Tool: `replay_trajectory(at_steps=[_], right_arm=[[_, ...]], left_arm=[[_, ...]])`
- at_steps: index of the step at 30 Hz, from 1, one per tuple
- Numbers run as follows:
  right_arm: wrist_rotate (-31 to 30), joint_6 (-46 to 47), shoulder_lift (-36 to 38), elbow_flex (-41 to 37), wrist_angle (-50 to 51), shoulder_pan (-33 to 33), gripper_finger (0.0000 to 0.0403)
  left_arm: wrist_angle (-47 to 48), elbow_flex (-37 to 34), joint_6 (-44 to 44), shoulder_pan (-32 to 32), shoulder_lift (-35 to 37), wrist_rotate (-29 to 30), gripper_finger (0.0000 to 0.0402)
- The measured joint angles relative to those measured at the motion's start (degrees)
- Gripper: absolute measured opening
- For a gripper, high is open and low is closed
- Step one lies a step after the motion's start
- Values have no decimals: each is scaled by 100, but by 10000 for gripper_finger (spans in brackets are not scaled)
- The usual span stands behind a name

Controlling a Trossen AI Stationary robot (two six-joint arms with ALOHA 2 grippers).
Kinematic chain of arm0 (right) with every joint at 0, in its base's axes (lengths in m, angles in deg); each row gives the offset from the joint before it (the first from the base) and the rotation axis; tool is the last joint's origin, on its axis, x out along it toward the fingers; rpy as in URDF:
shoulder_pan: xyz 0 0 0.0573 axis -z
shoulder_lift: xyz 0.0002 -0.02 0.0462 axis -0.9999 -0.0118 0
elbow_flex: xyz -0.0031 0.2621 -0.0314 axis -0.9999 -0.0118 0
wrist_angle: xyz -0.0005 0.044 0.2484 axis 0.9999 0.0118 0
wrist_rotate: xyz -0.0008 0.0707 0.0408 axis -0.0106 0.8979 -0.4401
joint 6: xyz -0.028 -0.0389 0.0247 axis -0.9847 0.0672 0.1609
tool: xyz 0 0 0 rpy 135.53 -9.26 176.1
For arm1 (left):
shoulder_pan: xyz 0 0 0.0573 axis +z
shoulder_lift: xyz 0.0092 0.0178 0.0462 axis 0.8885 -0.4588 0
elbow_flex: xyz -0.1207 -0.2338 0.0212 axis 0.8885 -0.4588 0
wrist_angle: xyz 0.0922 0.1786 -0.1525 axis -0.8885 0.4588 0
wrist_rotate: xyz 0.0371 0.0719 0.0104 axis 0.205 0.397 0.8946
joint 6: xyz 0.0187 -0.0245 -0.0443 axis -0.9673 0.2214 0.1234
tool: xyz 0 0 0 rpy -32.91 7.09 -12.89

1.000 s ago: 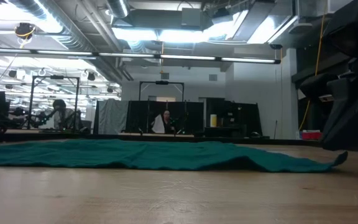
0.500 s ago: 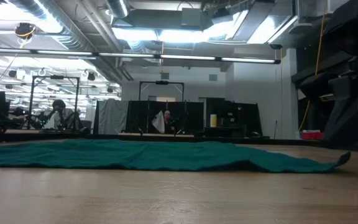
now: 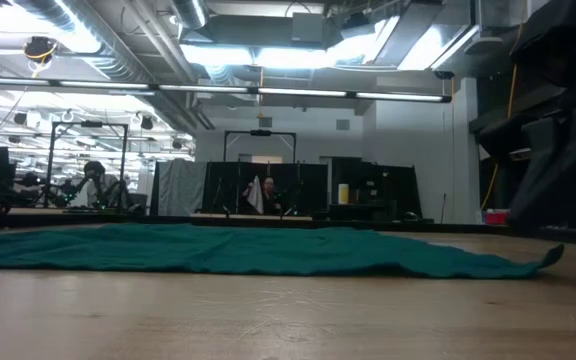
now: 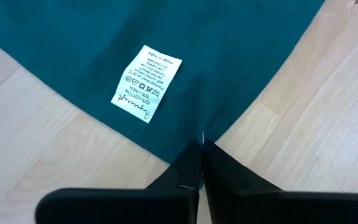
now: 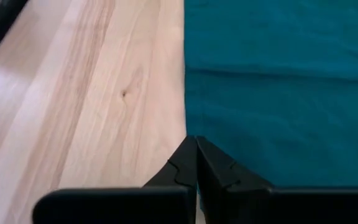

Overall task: Fold microfiber towels
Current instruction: Fold the green towel

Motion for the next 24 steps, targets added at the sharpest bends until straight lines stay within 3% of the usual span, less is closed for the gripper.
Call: replay_trajectory(at_steps=[14, 24], right_arm=[[156, 253, 0, 0, 299, 13, 66], [227, 426, 0, 0, 400, 102, 76]], left_arm=[[-2, 0, 15, 0, -2, 27, 3], [-28, -11, 9, 0, -11, 116, 3]])
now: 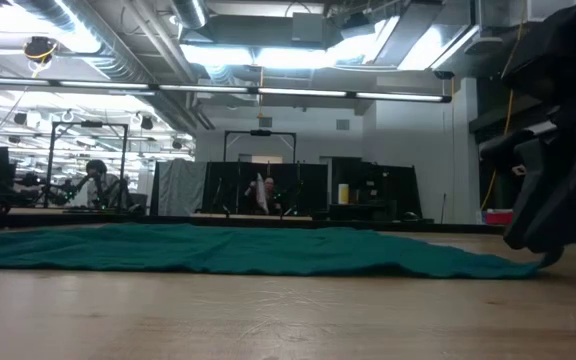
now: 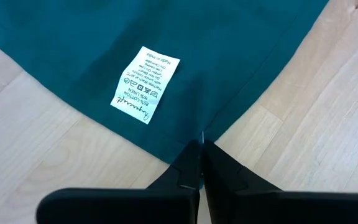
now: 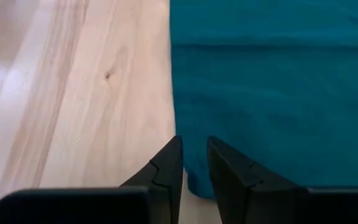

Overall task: Fold microfiber towels
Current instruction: Fold the green towel

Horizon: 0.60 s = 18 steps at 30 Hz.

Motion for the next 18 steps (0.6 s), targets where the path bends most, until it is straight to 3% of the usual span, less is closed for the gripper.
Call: replay_trajectory(at_steps=[7, 18], right_arm=[[449, 186, 0, 0, -10, -1, 82], [399, 274, 0, 0, 128, 166, 148]], left_arm=[[-31, 0, -5, -4, 0, 23, 3], [-63, 0, -7, -4, 0, 61, 3]])
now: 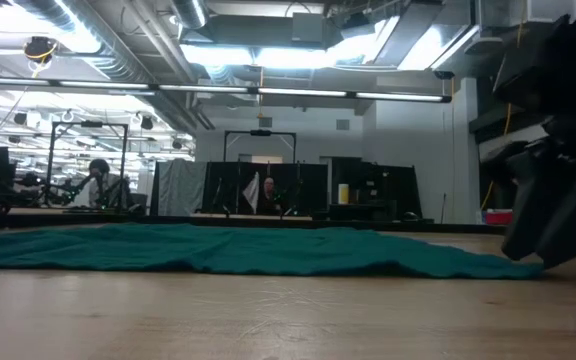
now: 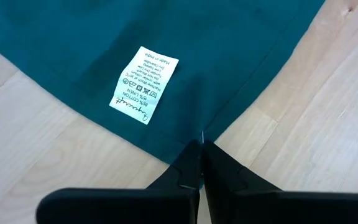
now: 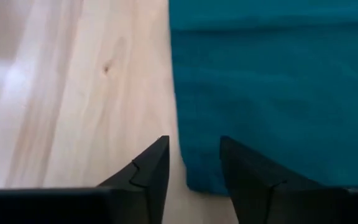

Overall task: Fold microfiber towels
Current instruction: Fold the green towel

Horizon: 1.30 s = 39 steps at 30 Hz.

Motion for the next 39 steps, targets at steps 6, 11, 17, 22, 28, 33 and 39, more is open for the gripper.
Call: replay_trajectory(at_steps=[6, 11, 17, 22, 28, 33, 39], right_arm=[[-1, 303, -15, 0, 263, 2, 180], [-120, 369, -17, 0, 307, 7, 187], [-258, 463, -20, 2, 436, 9, 133], [-153, 479, -26, 2, 343, -85, 62], [-32, 521, -28, 2, 110, -224, 10], [-44, 712, -28, 2, 86, -291, 20], [-266, 604, 26, 212, 74, -358, 10]], left_arm=[[-7, 0, -37, 0, 0, 4, 3], [-9, 0, -43, 0, 0, 15, 3], [-22, 0, -39, 0, 0, 15, 3], [-22, 0, -27, 0, 0, 15, 3], [-27, 2, 54, 0, 0, 2, 3], [82, 84, 108, 0, 0, 193, 2], [971, 500, 503, -10, 0, 625, 2]])
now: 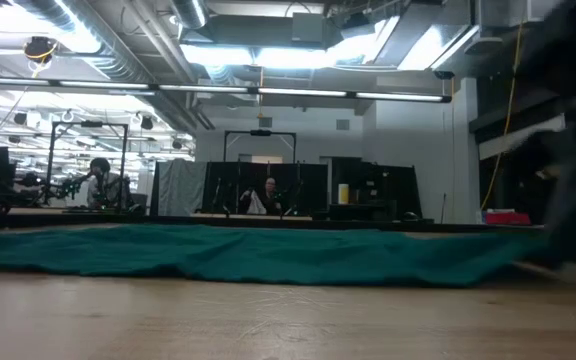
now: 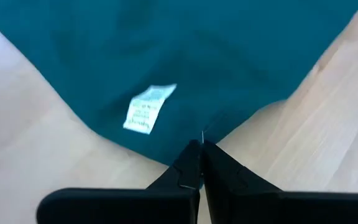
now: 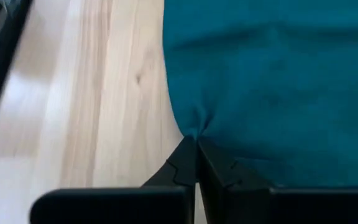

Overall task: Fold microfiber towels
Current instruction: Fold the green towel

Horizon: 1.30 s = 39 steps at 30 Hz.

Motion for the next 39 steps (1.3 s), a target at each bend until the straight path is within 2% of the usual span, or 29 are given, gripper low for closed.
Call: replay_trajectory(at_steps=[4, 8, 14, 20, 25, 31, 35, 39], right_arm=[[-343, -16, 177, 165, 267, 0, 19], [-496, 328, 545, 232, 855, -18, 7], [-918, 1308, 1041, 241, 990, -439, 13], [-1054, 1821, 1000, 583, 1016, -801, 5], [-1328, 2061, 898, 896, 1525, -1003, 5], [-1569, 2279, 947, 988, 2347, -1034, 5], [-1731, 2450, 977, 992, 2286, -1030, 6], [-1940, 2597, 980, 992, 1503, -1301, 6]], left_arm=[[806, 272, 451, -1, 0, 94, 2], [1369, 452, 743, -5, 20, 60, 2], [1432, 751, 828, -5, 61, 48, 2], [1404, 1129, 869, -5, 61, 240, 2], [1482, 1503, 952, -66, 42, 408, 2], [2177, 1651, 914, 157, 99, 435, 2], [2164, 1651, 917, 334, 178, 574, 2], [1535, 1672, 1058, 215, 135, 592, 2]])
